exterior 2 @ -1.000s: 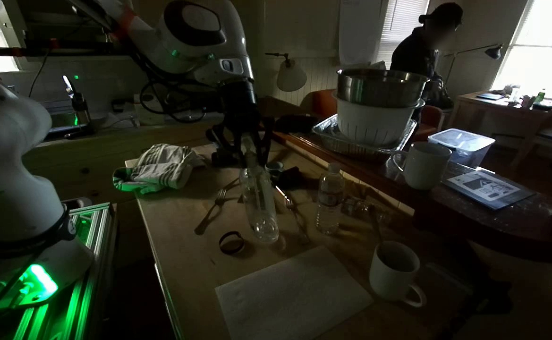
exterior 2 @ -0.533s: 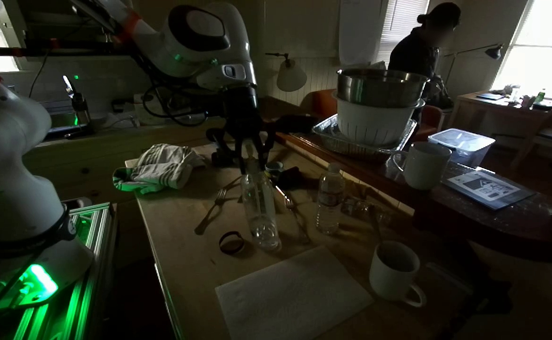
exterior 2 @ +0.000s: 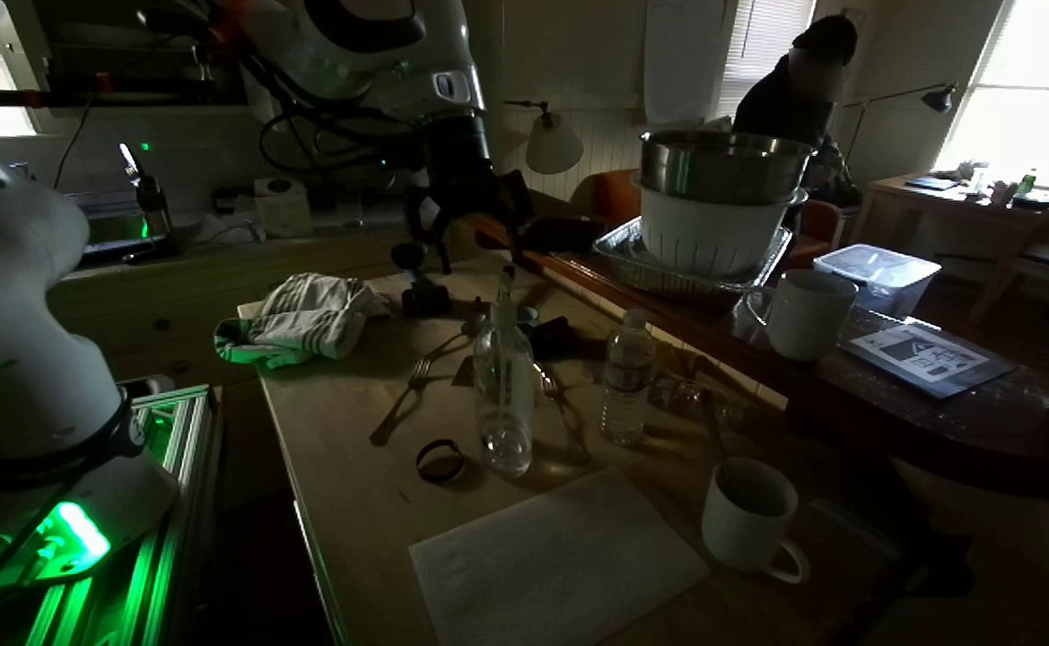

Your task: Move the soap bottle to the right

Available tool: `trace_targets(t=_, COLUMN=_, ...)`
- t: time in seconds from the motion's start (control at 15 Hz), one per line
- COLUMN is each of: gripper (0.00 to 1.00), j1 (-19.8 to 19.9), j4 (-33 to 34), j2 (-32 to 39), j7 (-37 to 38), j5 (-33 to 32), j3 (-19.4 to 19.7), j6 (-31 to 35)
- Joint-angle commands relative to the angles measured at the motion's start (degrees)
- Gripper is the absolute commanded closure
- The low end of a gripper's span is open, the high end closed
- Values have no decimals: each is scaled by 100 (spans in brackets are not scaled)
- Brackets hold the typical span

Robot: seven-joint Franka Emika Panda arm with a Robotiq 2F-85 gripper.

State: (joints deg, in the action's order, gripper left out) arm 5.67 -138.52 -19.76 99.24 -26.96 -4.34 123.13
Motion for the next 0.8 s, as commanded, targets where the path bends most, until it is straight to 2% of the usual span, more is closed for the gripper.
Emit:
trace_targets(t=0.0, gripper=0, j1=-321, j4=208, j2=-403, j7=-1149, j5=992, j3=123, j6=-398)
trace_targets(t=0.13, gripper=0, j1=-491, j4=321, j2=-725, j7=-1895, j5=1729, j3=194, j6=-733)
trace_targets(t=0.33, gripper=0, j1=-564, j4=611, j2=-1215, j7=-2976, j5=2435, j3=292, j6=-1827)
trace_targets(t=0.47, gripper=0, j1=-497, j4=804, j2=-1590, j7=-3802, j5=2431, j3=359, j6=-2584)
trace_targets(t=0.67, gripper=0, j1=-231, j4=1266, j2=-1843, j7=-5047, j5=1875, j3=474, j6=-3665)
trace_targets(t=0.73, gripper=0, j1=-123, j4=1078, j2=-1718, j7=-4439, j5=2145, j3=219, j6=-3216)
